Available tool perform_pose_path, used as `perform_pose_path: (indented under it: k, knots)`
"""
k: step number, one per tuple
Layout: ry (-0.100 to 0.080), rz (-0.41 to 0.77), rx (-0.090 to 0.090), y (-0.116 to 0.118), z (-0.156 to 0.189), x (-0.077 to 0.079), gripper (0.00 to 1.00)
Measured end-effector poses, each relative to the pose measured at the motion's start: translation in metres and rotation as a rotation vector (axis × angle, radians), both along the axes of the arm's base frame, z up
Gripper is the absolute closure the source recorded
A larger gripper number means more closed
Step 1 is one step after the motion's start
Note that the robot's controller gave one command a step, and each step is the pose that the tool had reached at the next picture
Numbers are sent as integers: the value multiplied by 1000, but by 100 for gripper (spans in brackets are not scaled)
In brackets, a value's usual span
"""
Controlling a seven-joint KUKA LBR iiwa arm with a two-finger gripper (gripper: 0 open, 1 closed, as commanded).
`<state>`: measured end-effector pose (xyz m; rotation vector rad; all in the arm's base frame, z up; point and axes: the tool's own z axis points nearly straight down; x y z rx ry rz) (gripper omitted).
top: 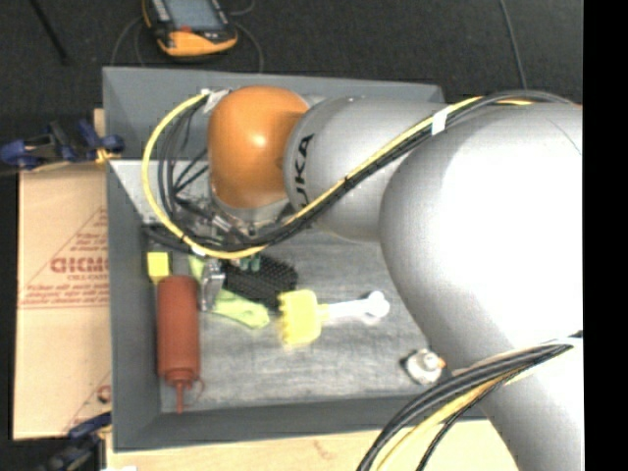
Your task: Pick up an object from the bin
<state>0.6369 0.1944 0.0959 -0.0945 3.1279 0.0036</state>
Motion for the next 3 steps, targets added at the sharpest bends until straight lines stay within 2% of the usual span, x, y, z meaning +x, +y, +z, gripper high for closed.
perform_pose_path:
  k: [1, 2, 3]
  knots:
    - [2, -32, 0, -2, -12, 0, 100]
    - [7, -31, 0, -1, -13, -1, 0]
    - [6, -34, 0, -1, -13, -1, 100]
